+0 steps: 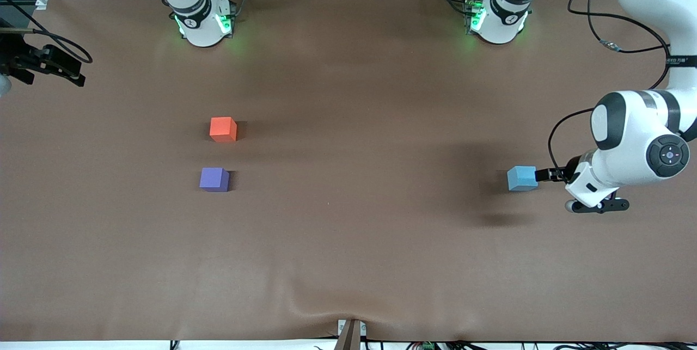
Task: Place blue block between orange and purple blocks
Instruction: 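Reach the left gripper down to the light blue cube and grasp it, then carry the light blue cube with the left gripper toward the table middle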
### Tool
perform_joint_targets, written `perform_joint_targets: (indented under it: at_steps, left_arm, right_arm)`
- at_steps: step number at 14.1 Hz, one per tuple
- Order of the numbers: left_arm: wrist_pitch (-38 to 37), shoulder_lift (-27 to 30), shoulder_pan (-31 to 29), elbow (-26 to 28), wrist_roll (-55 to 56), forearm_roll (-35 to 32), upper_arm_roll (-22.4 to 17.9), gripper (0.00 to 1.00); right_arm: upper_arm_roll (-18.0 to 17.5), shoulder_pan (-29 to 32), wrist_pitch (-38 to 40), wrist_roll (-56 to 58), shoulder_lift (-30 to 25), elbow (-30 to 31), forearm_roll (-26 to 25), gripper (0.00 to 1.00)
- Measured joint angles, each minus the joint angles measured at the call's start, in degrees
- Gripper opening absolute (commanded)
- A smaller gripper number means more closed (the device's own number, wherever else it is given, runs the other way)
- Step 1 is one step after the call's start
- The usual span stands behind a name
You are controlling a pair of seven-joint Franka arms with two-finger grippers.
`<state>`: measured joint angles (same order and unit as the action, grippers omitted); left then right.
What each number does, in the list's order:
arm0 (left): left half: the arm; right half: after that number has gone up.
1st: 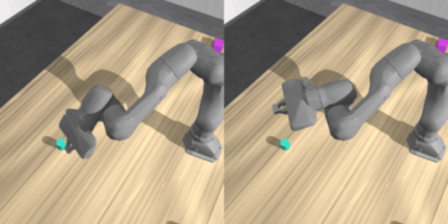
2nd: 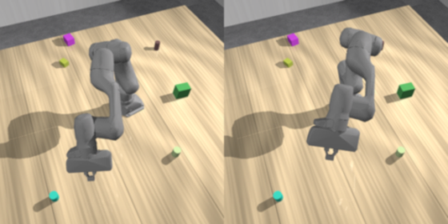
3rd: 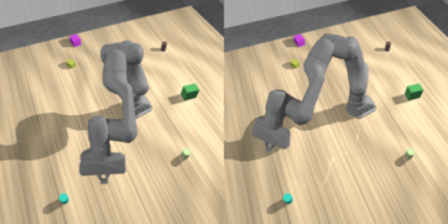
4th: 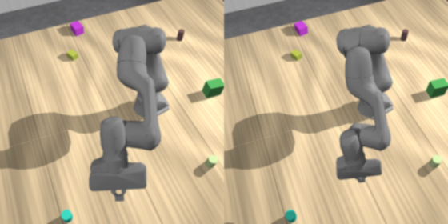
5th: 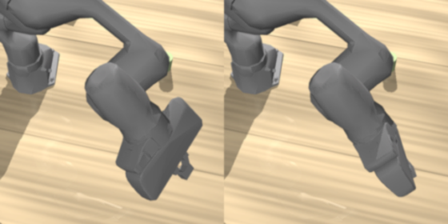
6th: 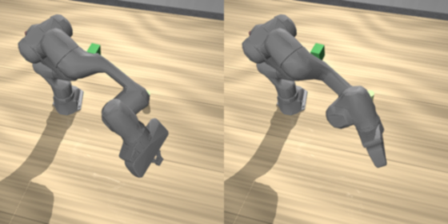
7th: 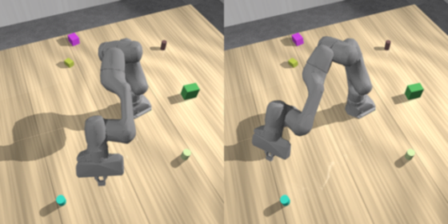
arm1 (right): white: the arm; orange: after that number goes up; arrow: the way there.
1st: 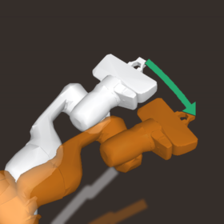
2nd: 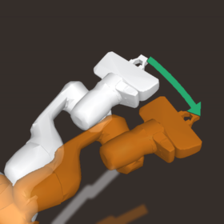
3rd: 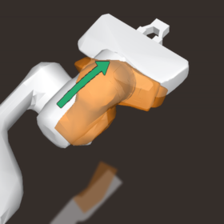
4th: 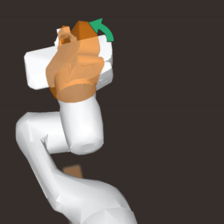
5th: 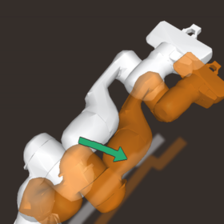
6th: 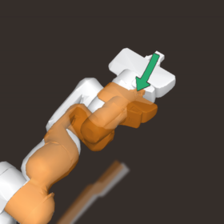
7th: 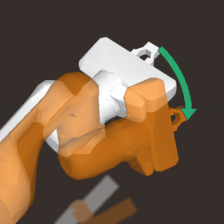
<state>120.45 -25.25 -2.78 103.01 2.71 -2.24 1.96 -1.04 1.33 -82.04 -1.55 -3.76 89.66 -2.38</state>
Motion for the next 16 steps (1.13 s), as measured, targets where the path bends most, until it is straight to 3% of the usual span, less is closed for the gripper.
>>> perform_joint_targets:
  at_steps: [3, 6, 16]
  left_arm:
    - [5.66, -3.73, 0.01, 1.32, 0.05, 0.01, 0.33, 1.0]
    - [6.46, -5.98, 0.15, 1.51, 1.07, 0.11, 0.93, 1.0]
    - [5.86, -4.59, 0.23, 2.14, 3.39, 1.11, 2.98, 1.0]
  right_arm:
    - [0.12, 0.01, -0.08, 0.0, 0.07, 0.0, 0.0, 1.0]
    - [0.22, 0.03, -0.08, 0.0, 0.15, 0.0, 0.0, 1.0]
    - [0.26, 0.03, -0.08, 0.0, 0.21, 0.0, 0.0, 1.0]
